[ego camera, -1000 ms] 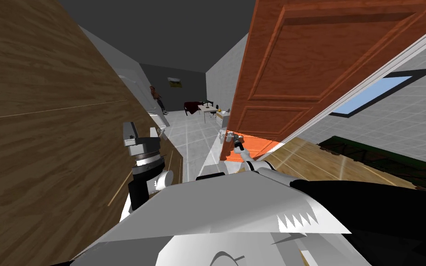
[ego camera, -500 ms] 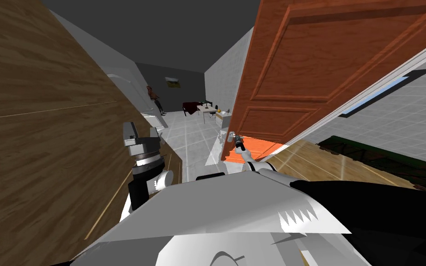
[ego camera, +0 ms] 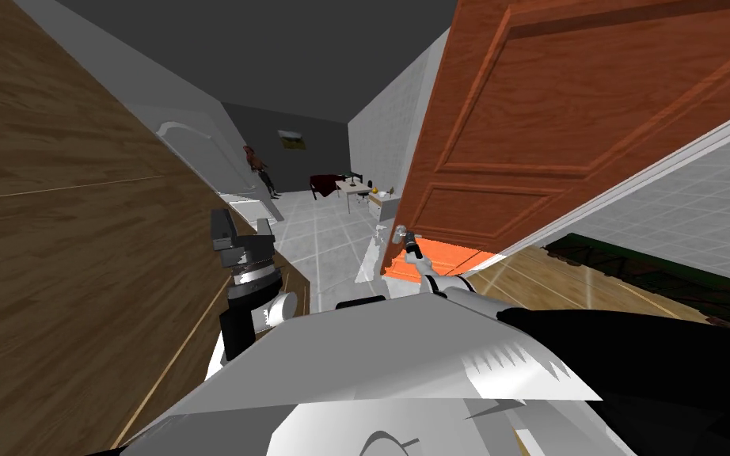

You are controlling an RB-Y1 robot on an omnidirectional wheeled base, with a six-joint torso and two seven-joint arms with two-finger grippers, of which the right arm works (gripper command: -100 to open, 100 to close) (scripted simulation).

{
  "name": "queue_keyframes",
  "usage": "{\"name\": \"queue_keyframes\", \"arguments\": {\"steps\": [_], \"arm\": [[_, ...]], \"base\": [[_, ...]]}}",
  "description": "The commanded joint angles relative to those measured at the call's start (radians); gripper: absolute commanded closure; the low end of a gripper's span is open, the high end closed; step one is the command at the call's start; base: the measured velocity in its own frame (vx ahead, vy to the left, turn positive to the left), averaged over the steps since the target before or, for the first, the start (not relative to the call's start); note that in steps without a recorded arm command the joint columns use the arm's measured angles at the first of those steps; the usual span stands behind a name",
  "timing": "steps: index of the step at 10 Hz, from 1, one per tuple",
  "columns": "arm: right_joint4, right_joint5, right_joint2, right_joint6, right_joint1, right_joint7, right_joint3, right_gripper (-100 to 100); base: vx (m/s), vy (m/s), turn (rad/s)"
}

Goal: Push the door open

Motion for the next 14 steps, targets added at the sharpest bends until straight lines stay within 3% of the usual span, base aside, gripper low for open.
{"name": "queue_keyframes", "arguments": {"steps": [1, 6, 8, 9, 10, 14], "arm": [[-0.013, -0.007, -0.01, 0.002, 0.01, 0.008, -0.019, 100], [-0.002, -0.026, -0.031, -0.002, 0.022, 0.027, -0.07, 100], [0.021, -0.026, -0.031, -0.002, 0.022, 0.027, -0.07, 100], [-0.002, -0.026, -0.031, -0.002, 0.022, 0.027, -0.07, 100], [0.002, -0.033, -0.041, -0.004, 0.027, 0.035, -0.091, 100], [0.002, -0.033, -0.041, -0.004, 0.027, 0.035, -0.091, 100]], "base": [[0.189, 0.023, -0.038], [0.191, 0.048, -0.061], [0.1, 0.009, -0.022], [0.005, -0.019, 0.013], [0.108, 0.031, -0.035], [0.065, 0.019, -0.026]]}}
